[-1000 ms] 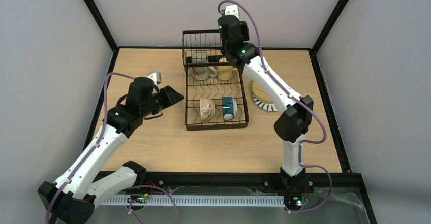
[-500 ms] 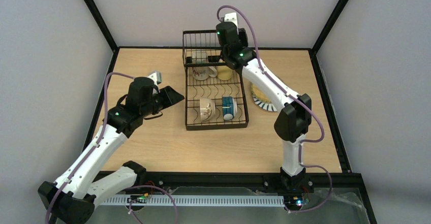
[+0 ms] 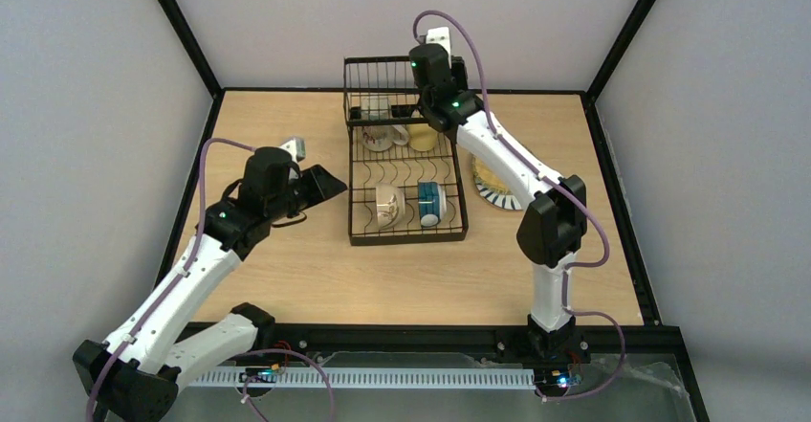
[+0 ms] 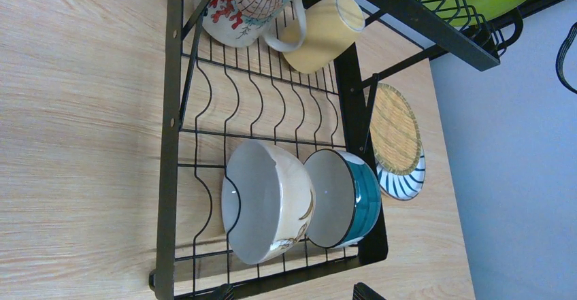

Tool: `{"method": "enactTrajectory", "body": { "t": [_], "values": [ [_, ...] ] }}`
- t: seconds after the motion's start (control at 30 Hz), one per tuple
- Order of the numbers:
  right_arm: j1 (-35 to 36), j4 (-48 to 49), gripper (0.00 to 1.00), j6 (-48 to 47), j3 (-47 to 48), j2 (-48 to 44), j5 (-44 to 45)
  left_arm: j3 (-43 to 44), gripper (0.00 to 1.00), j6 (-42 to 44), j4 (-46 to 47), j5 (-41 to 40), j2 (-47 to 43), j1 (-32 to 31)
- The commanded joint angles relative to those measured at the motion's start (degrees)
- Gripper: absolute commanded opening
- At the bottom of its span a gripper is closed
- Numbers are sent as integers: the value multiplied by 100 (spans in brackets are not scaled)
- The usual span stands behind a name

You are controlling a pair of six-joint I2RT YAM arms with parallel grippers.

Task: Load the mixed dishes into the dish rack
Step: Insert the plate into the dish rack.

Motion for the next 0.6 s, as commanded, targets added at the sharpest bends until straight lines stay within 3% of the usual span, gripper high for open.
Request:
{"method": "enactTrajectory", "body": {
  "t": [0.0,0.07,0.23,0.3,0.4,0.5,0.57],
  "values": [
    [-58,0,19,146,-91,113,-80,-85,99,2,49,-37,62,27],
    [-58,-6,25,151,-43,135,-80,-72,99,0,60,-27,94,27],
    [-61,-201,30,173,207,246,-91,-71,99,-23,116,-3,159,27],
    [-58,-231,41,189,229,243,-124,-76,99,-48,147,8,170,27],
    [-55,-252,43,212,229,216,-166,-85,99,-72,176,16,179,27],
    [-49,-247,57,189,231,191,-143,-98,99,-94,213,28,179,29],
    [-49,-233,58,162,236,165,-120,-110,99,-107,225,49,186,27]
  ]
}}
